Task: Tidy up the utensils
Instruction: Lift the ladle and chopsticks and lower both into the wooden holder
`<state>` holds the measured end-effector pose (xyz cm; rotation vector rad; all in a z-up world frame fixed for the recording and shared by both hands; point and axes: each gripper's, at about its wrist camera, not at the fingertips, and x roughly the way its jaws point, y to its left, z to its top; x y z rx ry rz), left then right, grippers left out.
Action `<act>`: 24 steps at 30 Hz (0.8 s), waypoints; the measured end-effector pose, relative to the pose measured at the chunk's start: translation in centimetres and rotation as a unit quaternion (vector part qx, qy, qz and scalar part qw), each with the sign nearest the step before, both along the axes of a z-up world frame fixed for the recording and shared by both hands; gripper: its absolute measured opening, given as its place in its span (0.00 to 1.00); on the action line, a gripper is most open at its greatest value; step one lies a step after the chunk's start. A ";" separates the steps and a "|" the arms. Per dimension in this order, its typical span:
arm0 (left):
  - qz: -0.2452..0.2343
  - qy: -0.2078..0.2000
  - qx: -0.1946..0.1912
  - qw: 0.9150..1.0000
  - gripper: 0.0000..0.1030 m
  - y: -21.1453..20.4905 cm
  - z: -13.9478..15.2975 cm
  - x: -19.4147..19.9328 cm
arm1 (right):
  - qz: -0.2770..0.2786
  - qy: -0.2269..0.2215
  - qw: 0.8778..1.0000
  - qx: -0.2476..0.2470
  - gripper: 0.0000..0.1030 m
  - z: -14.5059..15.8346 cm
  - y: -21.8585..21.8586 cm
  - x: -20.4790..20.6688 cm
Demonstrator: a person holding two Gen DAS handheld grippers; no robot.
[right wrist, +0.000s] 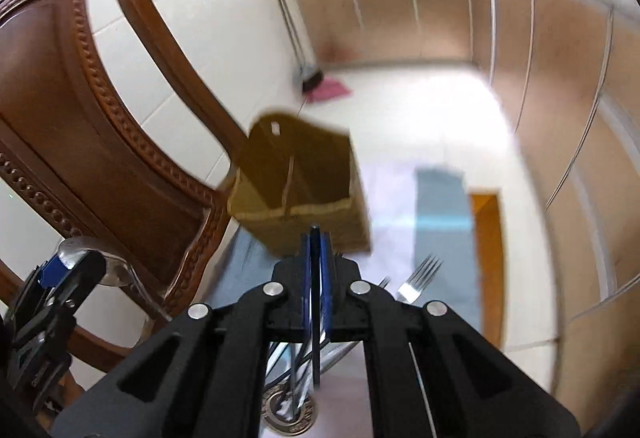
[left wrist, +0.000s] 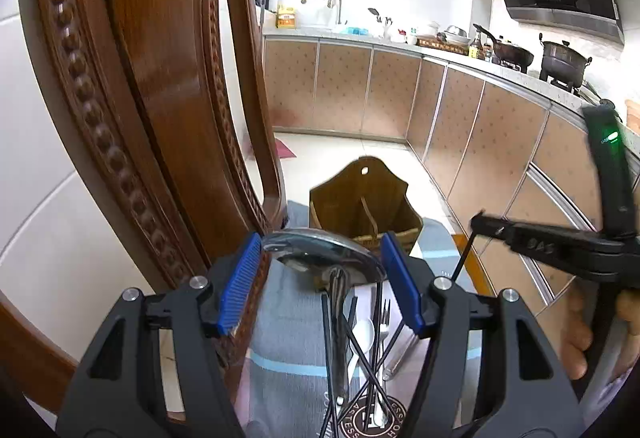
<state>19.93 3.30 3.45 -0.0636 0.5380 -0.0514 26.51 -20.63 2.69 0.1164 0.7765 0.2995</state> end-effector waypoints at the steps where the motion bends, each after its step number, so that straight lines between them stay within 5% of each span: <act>1: 0.001 -0.003 0.002 1.000 0.60 -0.1 0.4 0.0 | -0.003 -0.010 1.000 -0.005 0.06 0.7 -0.1 0.0; 10: 0.023 -0.056 0.010 0.998 0.60 -0.5 7.3 2.0 | -0.020 -0.091 0.996 0.000 0.05 8.4 -1.7 0.4; 15: 0.043 -0.077 -0.017 0.996 0.60 -0.4 10.7 4.9 | -0.029 -0.111 0.993 0.010 0.05 11.6 -2.4 2.6; 24: 0.075 -0.089 -0.017 0.993 0.60 -1.7 11.1 12.2 | -0.045 -0.118 0.992 0.022 0.05 12.4 -2.7 7.4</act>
